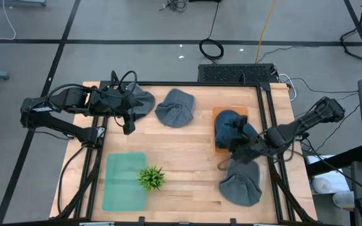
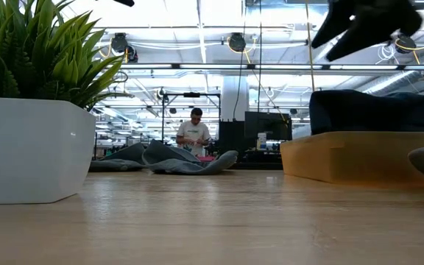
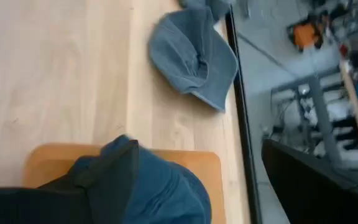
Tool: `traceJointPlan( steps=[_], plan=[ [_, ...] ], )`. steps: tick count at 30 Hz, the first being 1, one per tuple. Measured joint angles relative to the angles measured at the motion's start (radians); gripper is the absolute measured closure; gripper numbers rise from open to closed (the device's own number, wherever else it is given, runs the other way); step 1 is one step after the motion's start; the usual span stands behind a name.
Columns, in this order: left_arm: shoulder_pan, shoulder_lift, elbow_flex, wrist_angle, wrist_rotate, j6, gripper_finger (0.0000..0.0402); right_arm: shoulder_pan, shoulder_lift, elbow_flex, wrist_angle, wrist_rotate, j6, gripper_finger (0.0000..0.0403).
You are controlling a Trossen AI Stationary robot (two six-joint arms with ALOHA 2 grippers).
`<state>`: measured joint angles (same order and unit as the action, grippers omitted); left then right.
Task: Pick & Place hat
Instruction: Put the blue cap into the orange bin
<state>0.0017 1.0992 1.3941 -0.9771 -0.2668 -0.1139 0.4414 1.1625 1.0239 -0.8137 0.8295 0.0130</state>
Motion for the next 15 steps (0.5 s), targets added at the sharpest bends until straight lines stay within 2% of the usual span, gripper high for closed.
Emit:
traceJointPlan(
  steps=[3,8,12,15],
  plan=[
    [0.000,0.000,0.000,0.001,0.000,0.000,0.0188,-0.081,0.001,-0.002,0.025,-0.045,-0.026,0.0081],
    [0.000,0.000,0.000,0.002,-0.001,-0.011,0.0188,-0.195,0.001,-0.015,0.032,-0.054,-0.089,0.0093],
    [0.000,0.000,0.000,0.000,-0.001,-0.016,0.0188,-0.235,0.000,-0.092,0.106,-0.211,-0.157,0.0100],
    [0.000,0.000,0.000,-0.008,-0.001,-0.016,0.0188,-0.240,0.000,-0.183,0.222,-0.241,-0.210,0.0100]
  ],
)
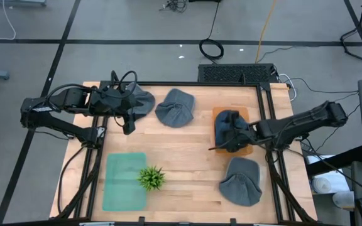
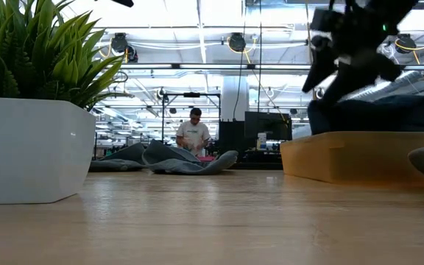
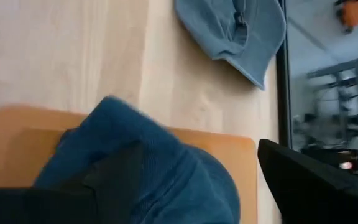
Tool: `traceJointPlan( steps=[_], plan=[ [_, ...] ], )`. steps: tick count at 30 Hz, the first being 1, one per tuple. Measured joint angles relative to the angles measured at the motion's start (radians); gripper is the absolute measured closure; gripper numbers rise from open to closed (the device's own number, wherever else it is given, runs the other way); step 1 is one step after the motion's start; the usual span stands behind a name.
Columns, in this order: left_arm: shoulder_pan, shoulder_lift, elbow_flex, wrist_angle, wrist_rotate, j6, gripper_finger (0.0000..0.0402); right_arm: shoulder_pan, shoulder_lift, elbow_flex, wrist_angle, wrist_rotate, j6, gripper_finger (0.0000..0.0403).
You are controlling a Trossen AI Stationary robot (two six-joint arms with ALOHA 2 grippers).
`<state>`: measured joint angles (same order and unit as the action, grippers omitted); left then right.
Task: Pick & Place hat
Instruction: Put the blue cap into the orange bin
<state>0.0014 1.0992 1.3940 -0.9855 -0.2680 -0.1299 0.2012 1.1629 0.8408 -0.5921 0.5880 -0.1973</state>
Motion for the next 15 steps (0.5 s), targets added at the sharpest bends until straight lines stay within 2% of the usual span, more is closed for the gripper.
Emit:
traceJointPlan(
  steps=[3,7,9,15],
  plan=[
    [0.000,0.000,0.000,-0.004,0.000,0.004,0.0188,0.000,0.000,-0.092,0.094,0.053,-0.054,0.0099],
    [0.000,0.000,0.000,-0.007,0.000,0.003,0.0188,-0.022,0.000,-0.198,0.209,-0.013,-0.060,0.0099],
    [0.000,0.000,0.000,-0.007,0.000,0.003,0.0188,-0.026,0.000,-0.232,0.257,-0.001,-0.090,0.0099],
    [0.000,0.000,0.000,-0.009,0.022,0.001,0.0188,-0.017,0.000,-0.172,0.288,0.144,-0.248,0.0099]
  ],
)
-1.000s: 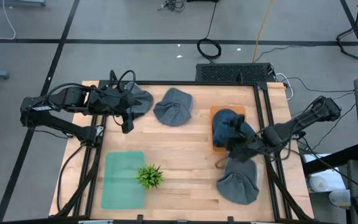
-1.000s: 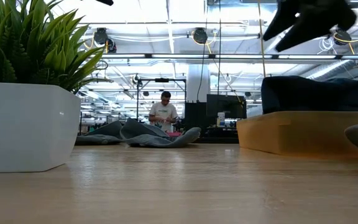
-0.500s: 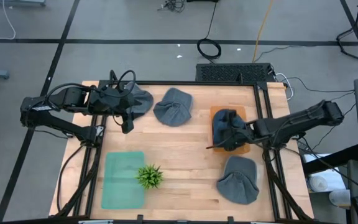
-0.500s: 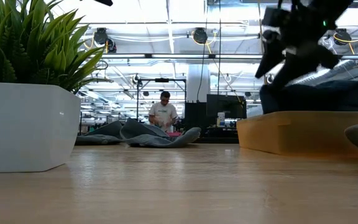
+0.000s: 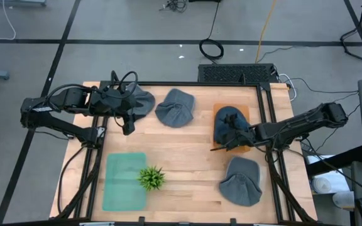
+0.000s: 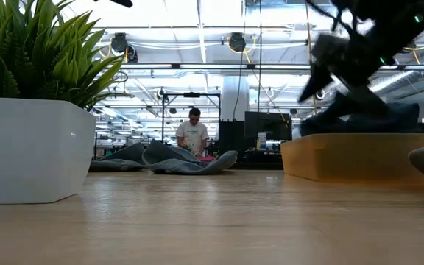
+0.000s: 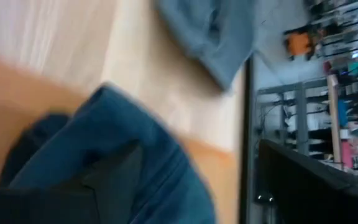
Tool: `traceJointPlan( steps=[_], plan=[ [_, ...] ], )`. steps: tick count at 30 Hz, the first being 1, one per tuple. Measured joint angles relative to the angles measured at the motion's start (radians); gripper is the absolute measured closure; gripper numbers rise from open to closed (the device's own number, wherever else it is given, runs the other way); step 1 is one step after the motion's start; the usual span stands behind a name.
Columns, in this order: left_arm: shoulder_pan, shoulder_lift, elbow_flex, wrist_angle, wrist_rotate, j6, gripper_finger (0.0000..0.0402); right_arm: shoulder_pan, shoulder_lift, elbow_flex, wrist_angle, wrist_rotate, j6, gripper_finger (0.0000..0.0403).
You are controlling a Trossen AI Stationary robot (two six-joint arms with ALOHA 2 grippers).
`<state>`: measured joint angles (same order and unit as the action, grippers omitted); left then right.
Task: Pick & Place hat
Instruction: Put the blue cap into the orange bin
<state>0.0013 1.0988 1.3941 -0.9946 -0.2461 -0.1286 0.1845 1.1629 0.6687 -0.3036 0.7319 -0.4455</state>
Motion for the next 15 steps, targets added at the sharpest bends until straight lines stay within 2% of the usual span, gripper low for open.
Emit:
traceJointPlan(
  steps=[8,11,15],
  plan=[
    [0.000,0.000,0.000,-0.013,0.046,-0.004,0.0188,0.001,-0.022,0.161,-0.130,0.010,0.078,0.0099],
    [0.000,0.000,0.000,-0.013,0.046,-0.004,0.0188,0.001,-0.033,0.204,-0.211,0.048,0.213,0.0099],
    [0.000,0.000,0.000,-0.013,0.046,-0.004,0.0188,0.000,-0.041,0.273,-0.417,0.108,0.474,0.0099]
  ],
)
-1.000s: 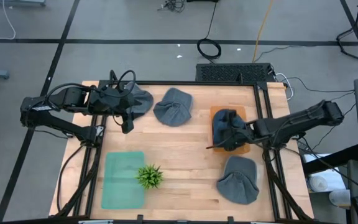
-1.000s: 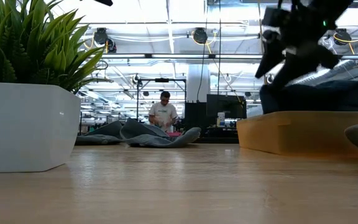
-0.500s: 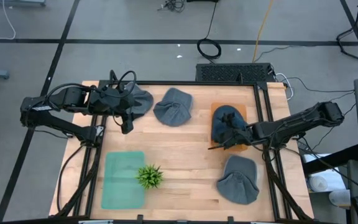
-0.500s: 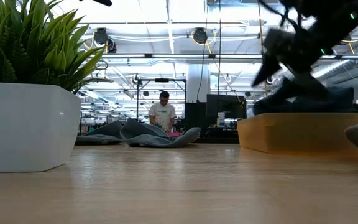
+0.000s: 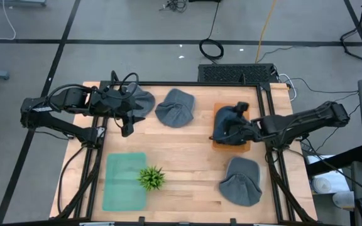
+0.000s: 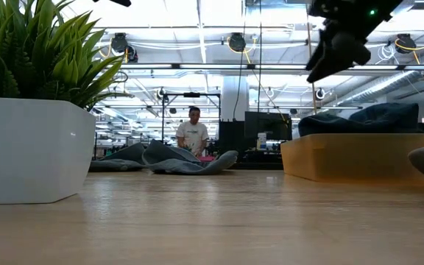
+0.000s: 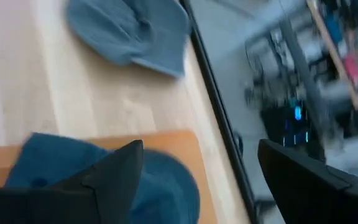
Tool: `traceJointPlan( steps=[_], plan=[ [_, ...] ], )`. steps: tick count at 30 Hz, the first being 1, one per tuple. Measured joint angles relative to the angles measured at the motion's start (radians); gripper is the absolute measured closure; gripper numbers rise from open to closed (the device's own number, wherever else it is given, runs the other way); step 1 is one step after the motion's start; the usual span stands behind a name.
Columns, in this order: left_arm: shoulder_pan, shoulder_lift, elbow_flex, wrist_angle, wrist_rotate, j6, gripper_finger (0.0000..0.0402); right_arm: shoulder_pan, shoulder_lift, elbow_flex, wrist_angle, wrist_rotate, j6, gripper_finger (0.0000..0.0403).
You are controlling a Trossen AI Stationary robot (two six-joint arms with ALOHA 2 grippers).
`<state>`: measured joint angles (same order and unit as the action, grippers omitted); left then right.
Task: Pick & Place hat
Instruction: Put the blue cap into the orange bin
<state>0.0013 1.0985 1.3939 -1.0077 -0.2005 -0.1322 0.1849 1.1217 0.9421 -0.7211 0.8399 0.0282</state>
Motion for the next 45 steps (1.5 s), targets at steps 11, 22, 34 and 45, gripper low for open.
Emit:
traceJointPlan(
  steps=[11,22,34,45],
  plan=[
    [0.000,0.000,0.000,0.012,0.000,0.020,0.0188,-0.052,0.022,0.162,-0.378,-0.152,0.401,0.0099],
    [0.000,0.000,0.000,0.010,0.001,0.014,0.0188,-0.188,0.093,0.144,-0.767,-0.350,0.481,0.0099],
    [0.000,0.000,0.000,0.010,0.001,-0.011,0.0188,-0.224,0.093,-0.007,-0.609,-0.456,0.393,0.0099],
    [0.000,0.001,0.000,0.009,0.001,-0.029,0.0188,-0.203,0.102,-0.046,-0.419,-0.501,0.299,0.0099]
  ],
)
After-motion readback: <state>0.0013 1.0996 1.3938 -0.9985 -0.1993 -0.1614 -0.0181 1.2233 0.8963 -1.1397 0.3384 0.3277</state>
